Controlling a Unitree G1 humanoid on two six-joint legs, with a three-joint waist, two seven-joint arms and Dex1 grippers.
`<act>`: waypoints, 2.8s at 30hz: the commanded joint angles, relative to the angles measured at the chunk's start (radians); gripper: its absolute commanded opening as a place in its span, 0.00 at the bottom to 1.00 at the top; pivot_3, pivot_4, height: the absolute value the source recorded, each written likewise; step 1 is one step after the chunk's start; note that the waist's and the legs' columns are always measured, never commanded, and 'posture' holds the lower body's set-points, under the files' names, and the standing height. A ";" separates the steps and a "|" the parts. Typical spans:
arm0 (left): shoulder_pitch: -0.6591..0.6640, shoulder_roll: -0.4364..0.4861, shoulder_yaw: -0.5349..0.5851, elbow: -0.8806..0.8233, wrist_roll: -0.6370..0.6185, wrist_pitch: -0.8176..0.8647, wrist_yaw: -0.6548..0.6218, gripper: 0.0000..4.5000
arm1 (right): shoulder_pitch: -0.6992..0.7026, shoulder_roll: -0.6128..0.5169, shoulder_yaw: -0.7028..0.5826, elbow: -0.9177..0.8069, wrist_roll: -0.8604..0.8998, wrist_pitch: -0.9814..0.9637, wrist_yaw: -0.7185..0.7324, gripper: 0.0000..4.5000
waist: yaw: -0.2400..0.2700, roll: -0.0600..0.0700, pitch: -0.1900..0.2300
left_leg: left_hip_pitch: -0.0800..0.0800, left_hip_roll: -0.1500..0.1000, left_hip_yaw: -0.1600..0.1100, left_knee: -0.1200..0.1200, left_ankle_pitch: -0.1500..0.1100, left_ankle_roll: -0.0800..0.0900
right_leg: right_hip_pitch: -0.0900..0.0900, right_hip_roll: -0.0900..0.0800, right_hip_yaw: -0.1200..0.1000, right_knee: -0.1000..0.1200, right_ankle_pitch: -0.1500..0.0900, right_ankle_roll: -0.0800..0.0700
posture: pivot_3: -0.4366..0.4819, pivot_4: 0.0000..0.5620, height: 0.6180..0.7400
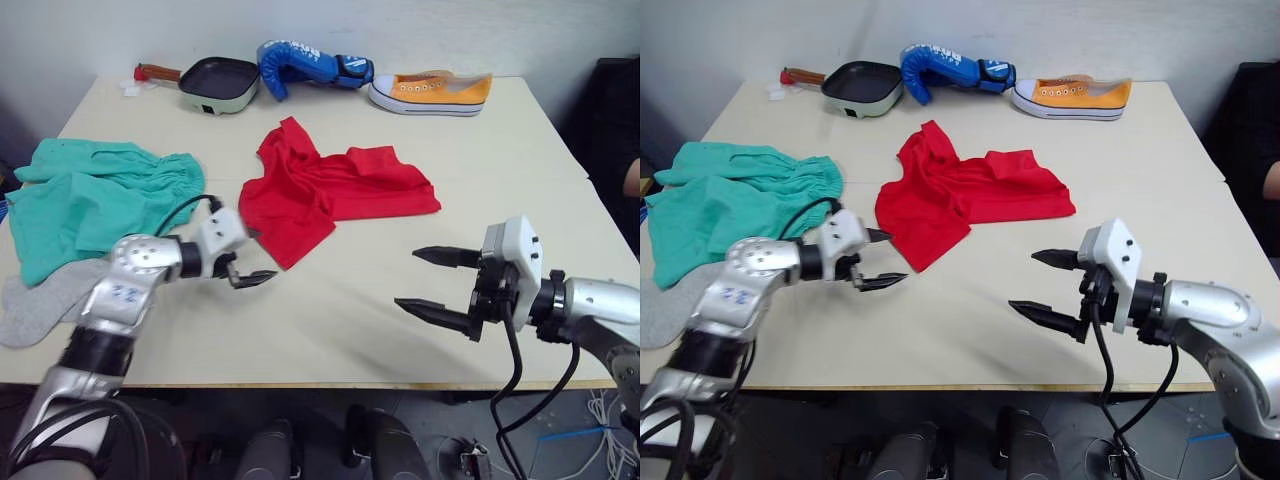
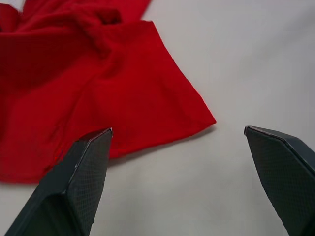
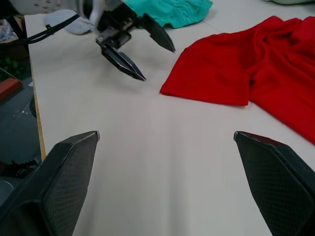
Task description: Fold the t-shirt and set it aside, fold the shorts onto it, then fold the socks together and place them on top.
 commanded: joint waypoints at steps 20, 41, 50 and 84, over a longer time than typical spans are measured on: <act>-0.164 -0.113 -0.095 0.391 0.146 -0.264 -0.235 0.01 | 0.060 0.009 -0.041 -0.081 0.024 -0.018 -0.171 1.00 | -0.001 -0.002 0.000 | 0.000 0.000 -0.004 0.011 0.000 0.001 | 0.003 -0.004 0.000 0.002 0.001 0.002 | 0.48 0.27 1.00; 0.208 0.424 -0.063 0.198 0.145 -0.581 -0.624 0.01 | -0.046 -0.122 0.218 0.287 -0.420 -0.323 0.037 1.00 | -0.039 0.000 -0.001 | 0.003 0.002 -0.002 0.004 0.000 -0.002 | 0.000 -0.002 0.000 0.003 -0.002 -0.004 | 0.48 0.27 1.00; 0.291 0.501 -0.074 0.293 0.200 -0.725 -0.590 0.01 | -0.367 0.039 0.349 0.631 -0.596 -0.476 0.032 1.00 | -0.074 0.004 -0.002 | 0.018 0.004 0.008 -0.006 0.002 -0.009 | 0.000 0.000 0.008 0.015 -0.010 -0.013 | 0.48 0.27 1.00; 0.356 0.396 0.099 -0.003 -0.046 -0.272 -0.564 0.00 | -0.811 0.331 0.456 1.400 -0.871 -0.780 0.068 0.22 | -0.058 0.010 -0.008 | 0.001 0.004 0.013 -0.001 0.002 -0.007 | -0.018 0.003 0.015 0.021 -0.009 -0.010 | 0.48 0.27 1.00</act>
